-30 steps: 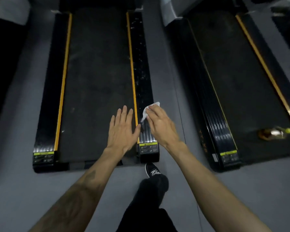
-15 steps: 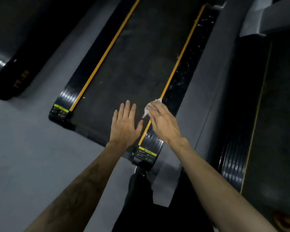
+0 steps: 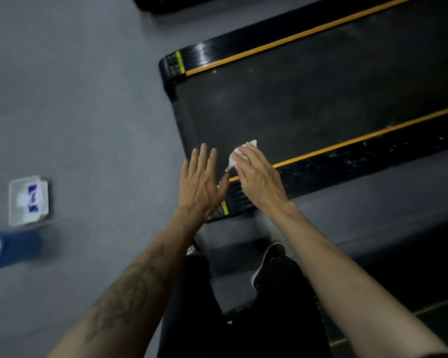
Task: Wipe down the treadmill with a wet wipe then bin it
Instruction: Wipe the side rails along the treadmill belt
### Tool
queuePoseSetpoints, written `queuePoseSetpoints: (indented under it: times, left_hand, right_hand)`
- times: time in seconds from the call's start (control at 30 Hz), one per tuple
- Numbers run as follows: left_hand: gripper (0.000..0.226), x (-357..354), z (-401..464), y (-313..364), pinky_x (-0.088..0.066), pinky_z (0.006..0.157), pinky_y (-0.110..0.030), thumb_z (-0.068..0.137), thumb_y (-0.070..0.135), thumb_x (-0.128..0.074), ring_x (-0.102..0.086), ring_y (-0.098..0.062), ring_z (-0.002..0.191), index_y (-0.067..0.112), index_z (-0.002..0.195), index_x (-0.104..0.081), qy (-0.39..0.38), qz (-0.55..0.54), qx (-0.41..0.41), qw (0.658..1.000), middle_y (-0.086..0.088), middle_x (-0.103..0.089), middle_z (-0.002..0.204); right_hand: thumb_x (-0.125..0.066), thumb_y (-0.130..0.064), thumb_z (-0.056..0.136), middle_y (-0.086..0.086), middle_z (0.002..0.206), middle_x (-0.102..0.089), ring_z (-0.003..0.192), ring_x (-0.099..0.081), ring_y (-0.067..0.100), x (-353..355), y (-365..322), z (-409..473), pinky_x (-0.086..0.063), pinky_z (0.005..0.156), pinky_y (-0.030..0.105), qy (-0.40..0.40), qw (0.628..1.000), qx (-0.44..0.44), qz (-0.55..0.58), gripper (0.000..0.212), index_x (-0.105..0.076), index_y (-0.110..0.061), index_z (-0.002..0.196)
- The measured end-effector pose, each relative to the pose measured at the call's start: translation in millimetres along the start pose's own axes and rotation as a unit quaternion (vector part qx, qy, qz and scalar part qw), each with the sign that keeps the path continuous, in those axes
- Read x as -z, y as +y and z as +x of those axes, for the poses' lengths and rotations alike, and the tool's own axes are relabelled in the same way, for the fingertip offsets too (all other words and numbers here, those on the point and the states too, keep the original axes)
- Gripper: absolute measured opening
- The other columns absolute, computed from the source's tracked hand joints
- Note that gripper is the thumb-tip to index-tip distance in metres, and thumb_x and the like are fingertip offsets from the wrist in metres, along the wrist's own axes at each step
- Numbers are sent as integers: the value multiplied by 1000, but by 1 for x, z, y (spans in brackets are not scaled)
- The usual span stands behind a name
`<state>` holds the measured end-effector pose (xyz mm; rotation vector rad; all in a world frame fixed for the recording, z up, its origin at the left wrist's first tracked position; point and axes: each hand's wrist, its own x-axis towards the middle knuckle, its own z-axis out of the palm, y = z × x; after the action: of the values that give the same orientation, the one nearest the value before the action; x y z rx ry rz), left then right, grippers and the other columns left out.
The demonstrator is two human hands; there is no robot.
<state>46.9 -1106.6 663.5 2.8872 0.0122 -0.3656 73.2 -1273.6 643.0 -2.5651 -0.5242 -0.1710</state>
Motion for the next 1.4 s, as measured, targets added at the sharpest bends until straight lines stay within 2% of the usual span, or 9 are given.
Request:
queuePoseSetpoints:
  times: [0.17, 0.5, 0.67, 0.83, 0.97, 1.07, 1.17, 1.3, 1.4]
  left_hand:
    - [75, -71, -26, -29, -32, 119, -47, 100, 57, -21, -26, -33, 154, 13, 161, -26, 12, -36, 62, 997, -13, -19, 170]
    - [62, -326, -21, -130, -29, 121, -47, 107, 41, -43, -27, -33, 154, 13, 160, -28, 24, -76, 133, 988, -13, -22, 169]
    - [58, -411, -22, -158, -29, 123, -46, 107, 32, -47, -27, -32, 154, 12, 159, -31, 40, -115, 158, 980, -13, -22, 169]
    - [52, -440, -18, -151, -42, 116, -47, 108, 28, -46, -35, -32, 150, 16, 158, -39, 72, -145, 123, 979, -12, -25, 168]
    - [52, -441, -17, -141, -33, 119, -41, 110, 28, -41, -27, -26, 155, 15, 160, -33, 79, -205, 149, 964, -6, -19, 171]
    - [51, -436, -19, -138, -30, 120, -36, 111, 25, -36, -28, -21, 154, 13, 160, -32, 77, -210, 159, 961, -4, -19, 171]
    - [47, -433, -15, -137, -34, 117, -36, 112, 25, -34, -38, -23, 149, 14, 158, -37, 85, -205, 169, 960, -6, -26, 169]
    - [45, -445, -19, -149, -43, 109, -40, 109, 20, -40, -51, -29, 139, 15, 153, -45, 119, -198, 139, 963, -7, -36, 165]
    - [47, -452, -19, -159, -43, 111, -44, 107, 25, -41, -50, -31, 139, 11, 152, -48, 138, -194, 125, 963, -9, -40, 162]
  right_hand:
    - [-59, -5, 100, 20, 132, -64, 133, -54, 37, -68, 11, -34, -51, 106, 46, -33, 997, 71, 28, 28, -65, 3, 127]
    - [-63, -4, 99, 16, 136, -62, 138, -50, 32, -320, 84, -118, -47, 109, 39, -83, 988, 131, 21, 32, -64, -1, 131]
    - [-59, -8, 100, 15, 138, -61, 138, -51, 32, -397, 109, -160, -45, 113, 44, -73, 979, 191, 2, 33, -63, -2, 132]
    - [-49, -5, 98, 20, 155, -46, 148, -39, 32, -420, 134, -180, -36, 120, 46, -61, 964, 255, -45, 47, -54, 2, 143]
    - [-47, -23, 98, 17, 159, -42, 150, -36, 30, -416, 143, -199, -35, 121, 46, -72, 975, 203, -60, 53, -51, -2, 147]
    - [-48, -34, 90, 13, 161, -39, 150, -36, 29, -417, 128, -202, -27, 124, 45, -128, 970, 194, -74, 67, -48, -7, 151]
    - [-38, -40, 93, 9, 165, -32, 154, -29, 25, -421, 107, -188, -17, 125, 41, -167, 968, 177, -67, 70, -40, -9, 156]
    - [-53, -34, 94, 10, 166, -28, 154, -27, 25, -422, 105, -178, -22, 126, 41, -176, 969, 156, -83, 70, -37, -7, 157]
    - [-41, -36, 93, 14, 163, -35, 152, -33, 28, -416, 108, -195, -32, 123, 44, -141, 981, 99, -89, 70, -41, 0, 153]
